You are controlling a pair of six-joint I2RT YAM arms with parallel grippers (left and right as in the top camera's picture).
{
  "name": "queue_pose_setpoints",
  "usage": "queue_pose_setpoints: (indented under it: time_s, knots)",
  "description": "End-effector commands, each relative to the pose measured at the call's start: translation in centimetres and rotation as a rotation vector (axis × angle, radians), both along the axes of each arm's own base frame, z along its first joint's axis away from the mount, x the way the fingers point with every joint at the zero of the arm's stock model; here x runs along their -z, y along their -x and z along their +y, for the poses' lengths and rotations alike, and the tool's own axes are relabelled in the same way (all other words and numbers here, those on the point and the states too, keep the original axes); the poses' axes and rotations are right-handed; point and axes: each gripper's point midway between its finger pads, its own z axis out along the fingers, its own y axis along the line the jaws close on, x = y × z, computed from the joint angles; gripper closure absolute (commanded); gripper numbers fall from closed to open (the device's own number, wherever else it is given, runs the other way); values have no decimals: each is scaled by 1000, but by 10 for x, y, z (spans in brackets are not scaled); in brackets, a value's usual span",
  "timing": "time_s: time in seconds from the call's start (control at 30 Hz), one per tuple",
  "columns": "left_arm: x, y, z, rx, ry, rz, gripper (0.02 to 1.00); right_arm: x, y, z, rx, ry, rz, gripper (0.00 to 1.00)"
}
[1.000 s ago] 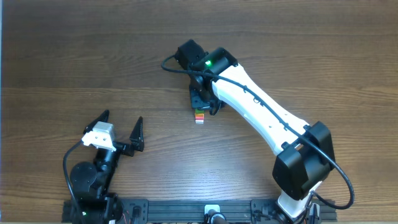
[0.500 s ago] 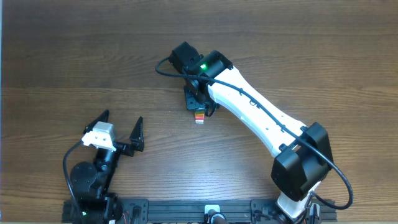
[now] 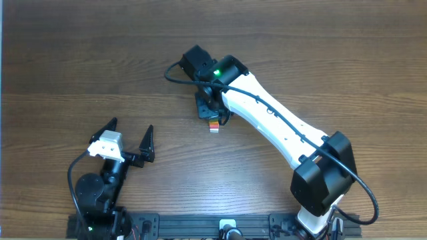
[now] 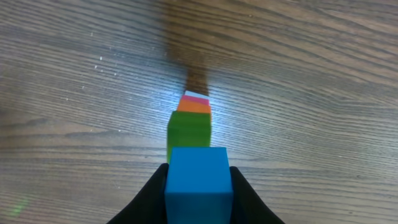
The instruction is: Stack Cubes
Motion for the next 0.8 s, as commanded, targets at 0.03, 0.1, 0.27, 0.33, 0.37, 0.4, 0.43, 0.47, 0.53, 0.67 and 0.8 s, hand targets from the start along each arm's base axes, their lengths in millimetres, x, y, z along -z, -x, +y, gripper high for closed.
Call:
queue_pose_setpoints:
  time_s: [0.03,0.1,0.27,0.33,0.37,0.4,0.43,0.47,0.53,0.67,0.8]
  knots:
    - [1,0,-1,9,-17,-8,18,6,4,6,-33,4,10,991]
    - [1,0,-1,9,-17,-8,18,6,4,7,-34,4,10,989]
    - [1,0,-1,8,-17,-8,18,7,4,7,-35,6,13,989]
    - [1,0,-1,8,-17,-8,20,10,4,7,-35,11,19,989]
    - [1,0,-1,8,-17,-8,18,13,4,7,-35,15,23,989]
    - [1,0,-1,9,-17,-8,18,16,3,8,-35,19,28,989]
    - [1,0,-1,9,-17,-8,18,18,3,8,-35,19,30,991]
    - [1,0,-1,8,-17,-8,18,20,2,9,-35,19,32,989]
    - [1,0,-1,8,-17,-8,18,23,1,11,-35,19,35,991]
    - [1,0,-1,9,-17,-8,18,24,1,11,-35,19,34,996]
    - [1,0,-1,9,-17,-8,18,24,1,10,-33,21,37,989]
